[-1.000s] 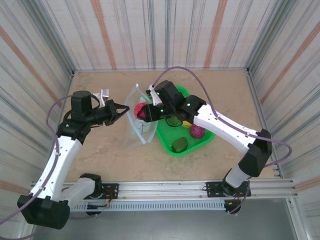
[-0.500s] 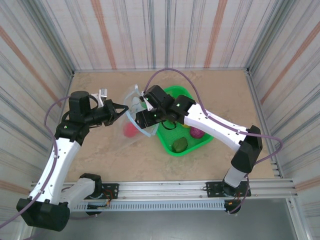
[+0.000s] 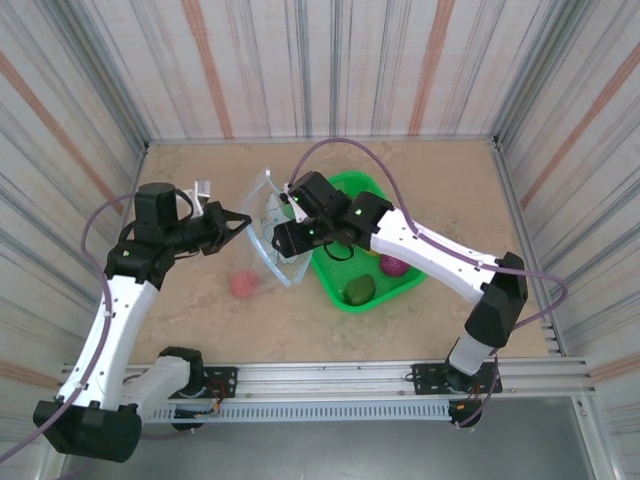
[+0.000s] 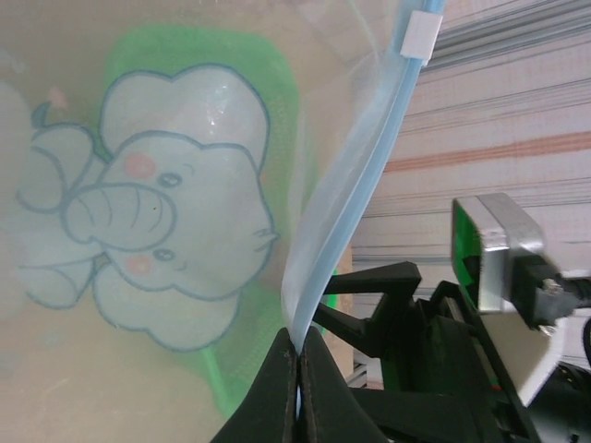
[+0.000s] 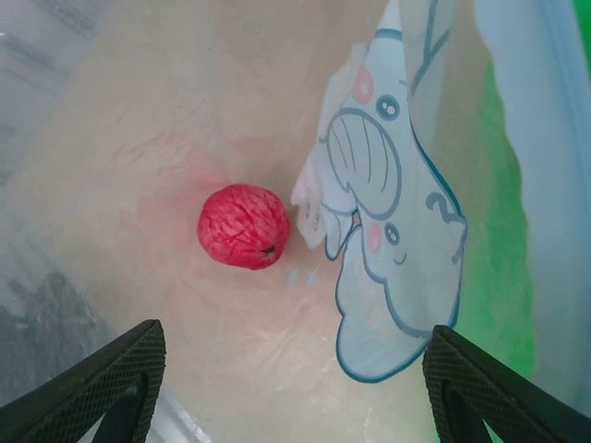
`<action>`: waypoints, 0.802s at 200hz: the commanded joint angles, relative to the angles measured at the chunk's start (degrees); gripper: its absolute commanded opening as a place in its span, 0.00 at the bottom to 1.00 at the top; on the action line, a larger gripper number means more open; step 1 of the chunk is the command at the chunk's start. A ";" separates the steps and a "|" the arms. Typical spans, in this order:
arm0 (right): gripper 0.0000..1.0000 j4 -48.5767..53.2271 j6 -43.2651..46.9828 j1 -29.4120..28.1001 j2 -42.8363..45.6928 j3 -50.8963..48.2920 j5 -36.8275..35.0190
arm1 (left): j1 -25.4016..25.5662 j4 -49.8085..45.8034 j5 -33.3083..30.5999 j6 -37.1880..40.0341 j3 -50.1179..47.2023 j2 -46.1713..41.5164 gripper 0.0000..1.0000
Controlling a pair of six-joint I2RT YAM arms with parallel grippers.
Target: Place the food in the zip-top bag and seal the zipper
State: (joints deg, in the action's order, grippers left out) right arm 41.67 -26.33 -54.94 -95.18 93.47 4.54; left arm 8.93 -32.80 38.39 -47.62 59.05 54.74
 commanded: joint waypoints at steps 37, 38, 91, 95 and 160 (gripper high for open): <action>0.65 -0.55 -0.24 2.91 7.62 -1.46 1.34 | -0.40 -7.44 -1.84 4.98 3.46 0.53 0.00; 0.65 -0.59 -0.23 3.04 7.67 -1.58 1.39 | -0.40 -7.54 -1.92 4.98 3.50 0.49 0.00; 0.68 -1.96 -1.40 7.34 6.93 -5.47 7.60 | -0.40 -10.73 -1.40 6.47 5.50 1.21 0.00; 0.68 -2.21 -1.60 7.31 6.54 -5.36 8.34 | -0.40 -10.91 -1.38 6.56 5.68 1.32 0.00; 0.28 -9.14 -4.14 7.48 1.77 -4.54 16.23 | 2.24 -12.76 -2.43 7.70 7.12 2.78 0.14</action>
State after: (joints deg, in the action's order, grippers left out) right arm 36.38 -28.82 -47.59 -91.64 88.58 15.79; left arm 9.72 -43.62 36.56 -41.69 64.31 57.10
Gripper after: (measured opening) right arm 0.406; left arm 0.096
